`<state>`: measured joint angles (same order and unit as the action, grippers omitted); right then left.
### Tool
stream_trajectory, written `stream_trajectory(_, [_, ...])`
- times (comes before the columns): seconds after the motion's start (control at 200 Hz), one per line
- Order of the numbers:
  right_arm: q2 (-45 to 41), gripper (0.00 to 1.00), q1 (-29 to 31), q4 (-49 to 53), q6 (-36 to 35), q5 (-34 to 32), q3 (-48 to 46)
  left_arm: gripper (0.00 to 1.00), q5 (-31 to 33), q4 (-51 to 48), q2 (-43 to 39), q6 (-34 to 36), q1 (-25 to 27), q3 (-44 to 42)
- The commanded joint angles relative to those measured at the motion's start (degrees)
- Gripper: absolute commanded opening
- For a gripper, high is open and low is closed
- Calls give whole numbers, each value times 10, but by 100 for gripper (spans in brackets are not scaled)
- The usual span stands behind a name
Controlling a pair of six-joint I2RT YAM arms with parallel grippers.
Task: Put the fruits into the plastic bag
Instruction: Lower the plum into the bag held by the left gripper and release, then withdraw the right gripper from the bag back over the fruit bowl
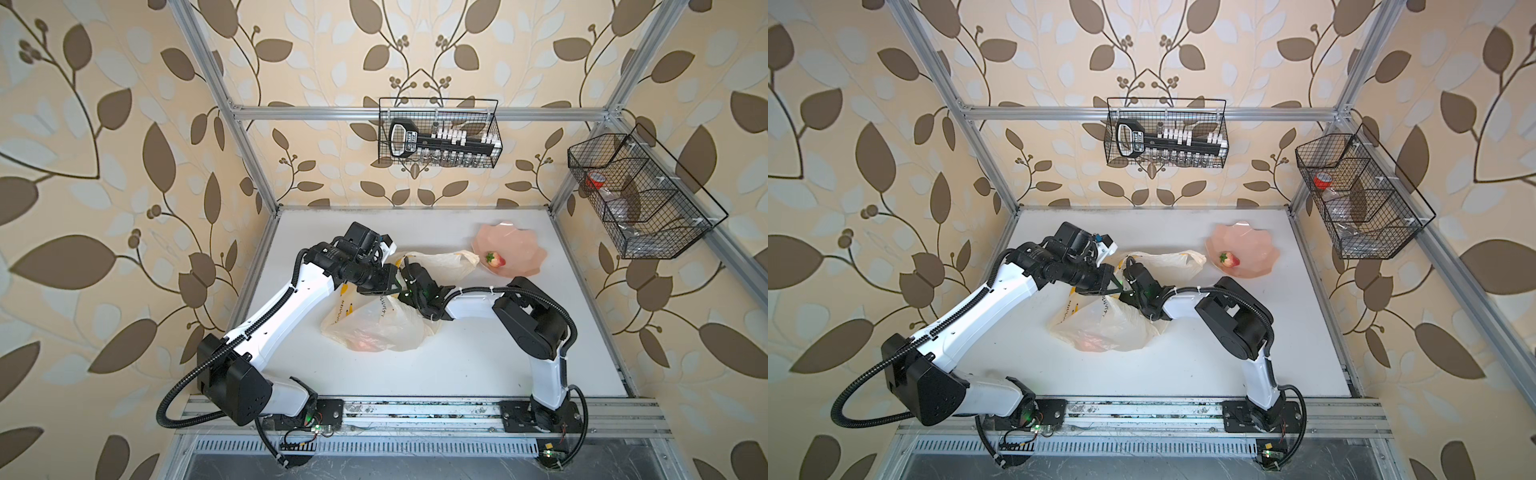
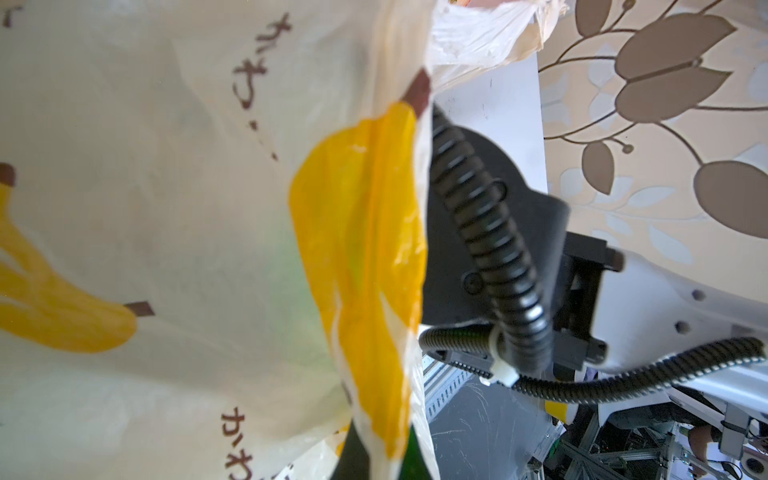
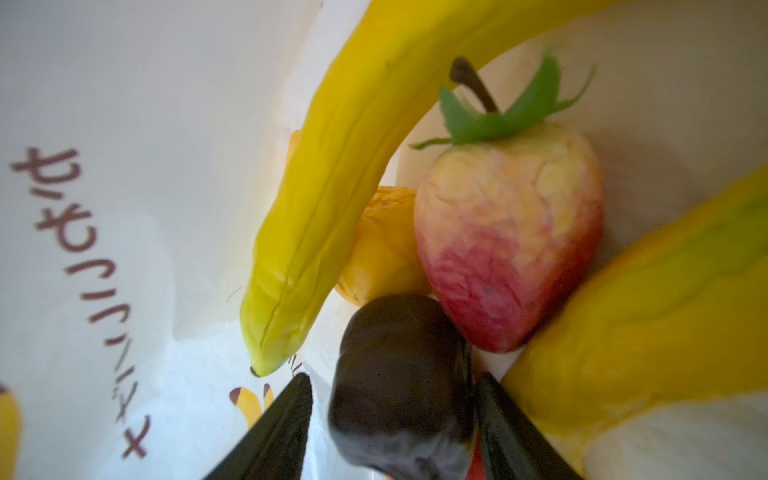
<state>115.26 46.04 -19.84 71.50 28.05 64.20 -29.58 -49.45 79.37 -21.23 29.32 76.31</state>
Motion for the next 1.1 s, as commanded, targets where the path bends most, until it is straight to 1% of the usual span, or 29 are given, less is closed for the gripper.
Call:
stream_trajectory(0.0, [-12,69,4,13,-4,-8,12,0,-4,4,-17,-2,5,11])
stream_trajectory(0.065, [-20,78,5,6,-5,-10,6,0,-7,5,-17,-5,6,12])
stream_trajectory(0.115, [-29,84,5,6,-11,-12,2,0,-9,7,-17,-9,6,14])
stream_trajectory(0.22, [-49,90,5,11,-24,-15,-5,0,-10,12,-15,-12,5,16])
stream_trajectory(0.39, [-78,91,2,13,-33,-14,-28,0,-12,13,-13,-15,5,19])
stream_trajectory(0.62, [-136,93,-10,-15,-21,-31,-101,0,-6,3,0,-10,5,35])
stream_trajectory(1.095, [-267,93,-38,11,-22,-53,-209,0,-7,5,3,-8,5,28])
